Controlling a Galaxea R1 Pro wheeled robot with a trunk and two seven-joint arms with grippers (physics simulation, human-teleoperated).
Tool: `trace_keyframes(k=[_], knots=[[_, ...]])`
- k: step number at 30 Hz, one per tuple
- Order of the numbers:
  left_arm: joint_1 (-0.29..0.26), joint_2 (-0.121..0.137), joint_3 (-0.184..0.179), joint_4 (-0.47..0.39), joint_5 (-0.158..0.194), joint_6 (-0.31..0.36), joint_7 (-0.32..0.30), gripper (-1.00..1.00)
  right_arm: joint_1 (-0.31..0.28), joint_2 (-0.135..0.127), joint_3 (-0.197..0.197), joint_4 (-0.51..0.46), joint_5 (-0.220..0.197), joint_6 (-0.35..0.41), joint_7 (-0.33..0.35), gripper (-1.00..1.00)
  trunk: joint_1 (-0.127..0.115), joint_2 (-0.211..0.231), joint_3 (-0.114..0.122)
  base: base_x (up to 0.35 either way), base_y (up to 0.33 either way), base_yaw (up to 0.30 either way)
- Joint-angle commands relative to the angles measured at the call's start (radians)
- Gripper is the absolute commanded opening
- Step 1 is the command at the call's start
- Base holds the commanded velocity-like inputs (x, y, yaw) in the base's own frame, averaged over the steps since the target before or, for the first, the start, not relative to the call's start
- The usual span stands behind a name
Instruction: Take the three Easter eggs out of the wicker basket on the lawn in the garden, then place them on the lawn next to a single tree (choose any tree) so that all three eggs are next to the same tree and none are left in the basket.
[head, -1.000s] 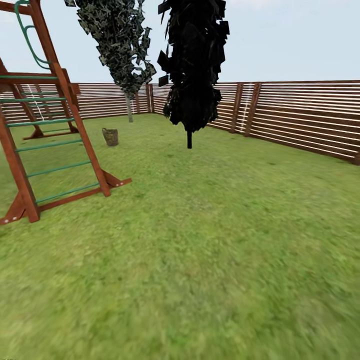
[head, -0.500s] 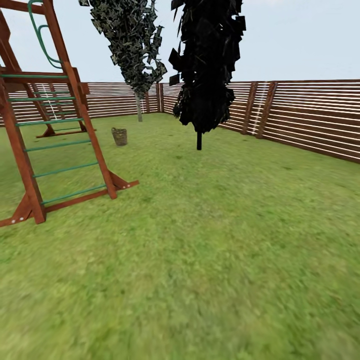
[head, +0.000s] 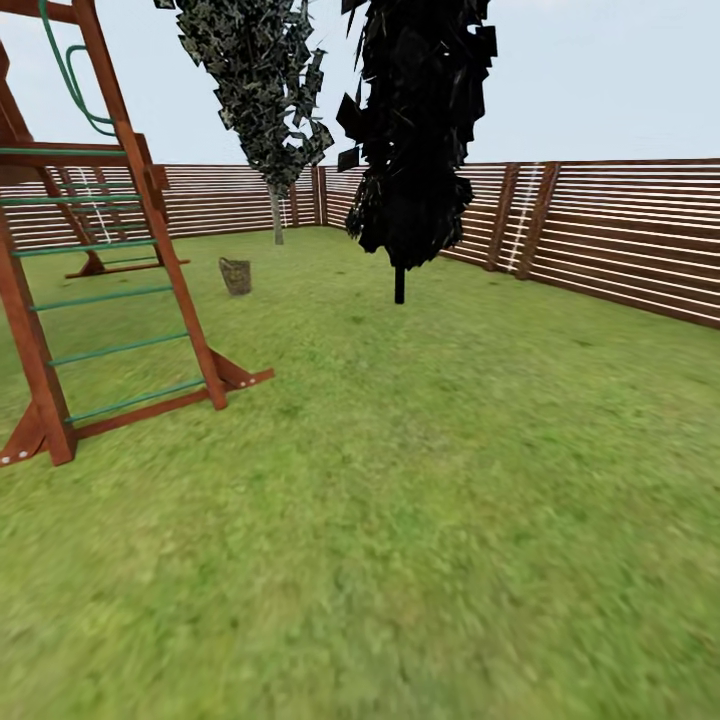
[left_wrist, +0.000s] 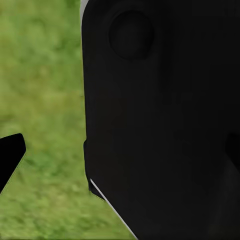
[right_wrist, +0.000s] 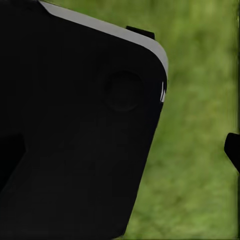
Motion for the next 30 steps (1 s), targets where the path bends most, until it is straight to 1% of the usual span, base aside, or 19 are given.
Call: trace_keyframes(k=[1, 30], knots=[[0.001, 0.000, 0.001, -0.002, 0.001, -0.001, -0.001, 1.00, -0.001, -0.001, 0.007, 0.001, 0.001, -0.003, 0.000, 1.00, 0.001, 0.000, -0.001, 0.340, 0.000, 0.000], [0.001, 0.001, 0.001, -0.002, 0.002, 0.000, -0.001, 1.00, -0.001, 0.001, 0.007, 0.000, 0.001, -0.003, 0.000, 1.00, 0.001, 0.000, -0.001, 0.340, 0.000, 0.000]])
